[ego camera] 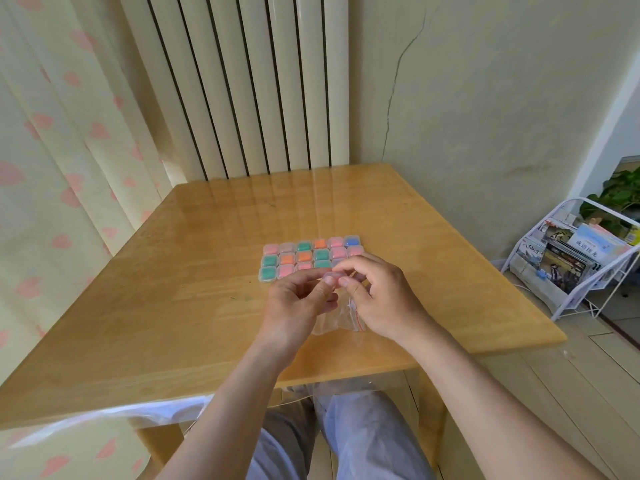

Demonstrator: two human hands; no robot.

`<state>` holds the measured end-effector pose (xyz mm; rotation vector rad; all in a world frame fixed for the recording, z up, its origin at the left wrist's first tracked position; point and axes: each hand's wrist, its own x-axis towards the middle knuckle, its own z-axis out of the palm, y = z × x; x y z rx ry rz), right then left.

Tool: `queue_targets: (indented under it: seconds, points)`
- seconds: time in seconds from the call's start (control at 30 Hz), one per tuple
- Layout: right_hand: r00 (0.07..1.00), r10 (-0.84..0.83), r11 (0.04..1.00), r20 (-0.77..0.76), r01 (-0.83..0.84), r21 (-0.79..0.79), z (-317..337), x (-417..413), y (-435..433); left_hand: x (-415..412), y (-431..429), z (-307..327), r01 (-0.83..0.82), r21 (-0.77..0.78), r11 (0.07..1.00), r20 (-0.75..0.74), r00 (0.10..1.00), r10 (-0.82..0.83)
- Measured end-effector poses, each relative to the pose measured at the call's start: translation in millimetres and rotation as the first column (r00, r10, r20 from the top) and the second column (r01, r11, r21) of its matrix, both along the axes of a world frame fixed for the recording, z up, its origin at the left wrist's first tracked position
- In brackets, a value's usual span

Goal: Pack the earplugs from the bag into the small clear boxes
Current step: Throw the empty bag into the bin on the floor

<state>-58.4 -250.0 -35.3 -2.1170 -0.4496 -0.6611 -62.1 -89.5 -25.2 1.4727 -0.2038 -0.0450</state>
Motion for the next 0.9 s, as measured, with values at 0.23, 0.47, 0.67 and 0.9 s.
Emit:
queue_targets:
  seconds: [0.23, 0.47, 0.67, 0.9]
  points:
    - [0.962, -0.235, 0.959, -0.136, 0.253, 0.128, 2, 22, -35, 6, -1, -3, -0.135, 0.208, 0.969, 0.116, 0.987, 0.113]
    - [0.922, -0.307, 0.951, -0.235, 0.289, -0.109, -24, 50, -49, 6, -2, -16, -0.173, 0.536, 0.827, 0.304, 0.953, 0.002]
    - [0.932, -0.313, 0.934, -0.182, 0.268, -0.236, -30, 60, -48, 10, -1, -24, -0.086, 0.677, 0.731, 0.28, 0.949, -0.147]
    - [0.936, -0.309, 0.929, -0.172, 0.258, -0.264, -33, 61, -47, 11, -2, -25, -0.039, 0.773, 0.633, 0.242, 0.941, -0.238]
